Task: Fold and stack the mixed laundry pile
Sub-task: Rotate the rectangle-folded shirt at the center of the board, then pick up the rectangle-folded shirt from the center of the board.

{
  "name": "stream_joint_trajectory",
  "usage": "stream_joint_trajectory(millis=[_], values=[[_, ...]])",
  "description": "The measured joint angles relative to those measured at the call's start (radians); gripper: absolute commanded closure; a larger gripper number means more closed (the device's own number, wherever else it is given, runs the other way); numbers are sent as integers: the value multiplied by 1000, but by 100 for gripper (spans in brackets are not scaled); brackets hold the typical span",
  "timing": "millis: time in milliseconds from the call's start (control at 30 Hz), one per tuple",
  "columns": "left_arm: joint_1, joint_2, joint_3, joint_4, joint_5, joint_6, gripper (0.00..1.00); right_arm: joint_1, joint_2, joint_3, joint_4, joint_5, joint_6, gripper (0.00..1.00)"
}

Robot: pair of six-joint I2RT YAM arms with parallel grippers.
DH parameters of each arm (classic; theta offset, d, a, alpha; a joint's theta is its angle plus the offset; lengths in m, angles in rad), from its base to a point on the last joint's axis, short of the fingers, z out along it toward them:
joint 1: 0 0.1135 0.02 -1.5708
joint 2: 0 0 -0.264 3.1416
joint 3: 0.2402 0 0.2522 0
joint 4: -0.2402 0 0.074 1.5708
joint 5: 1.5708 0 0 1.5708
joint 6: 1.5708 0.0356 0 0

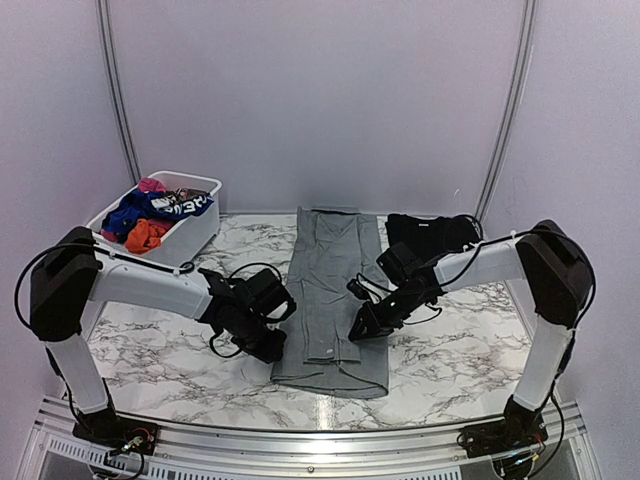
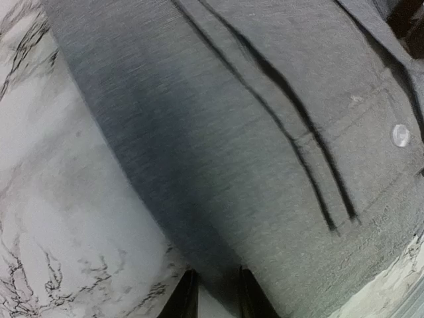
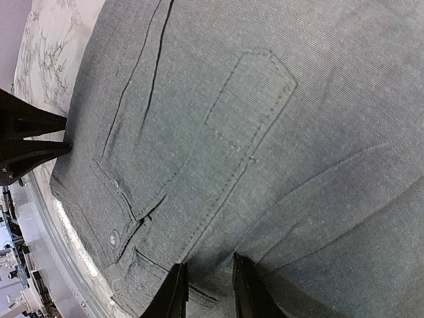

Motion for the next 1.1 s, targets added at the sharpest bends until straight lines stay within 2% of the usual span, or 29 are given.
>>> stream_joint_trajectory(millis=[167,233,400,500,633,733,900,1100], values=[[-99,-22,-47,40,-40,-62,83,22,-69,-89,32,6,3,76],[-135,-41,-71,45,-47,-97,80,39,-103,-124,32,8,9,72],[-209,-106,-126,35,-68,-213,48,56,-256,-187,-7,19,58,59],[-216,-185,-162,22,-87,-291,40,56,-412,-217,-27,40,116,58],[-213,-304,-217,40,-98,-409,38,57,-645,-344,-27,47,218,60],[-213,-357,-298,102,-82,-517,37,57,-729,-475,-29,50,292,61],[-213,-359,-403,180,-56,-647,38,57,-789,-636,-50,68,401,63],[-212,-316,-438,363,-4,-737,48,57,-769,-702,43,59,479,64]])
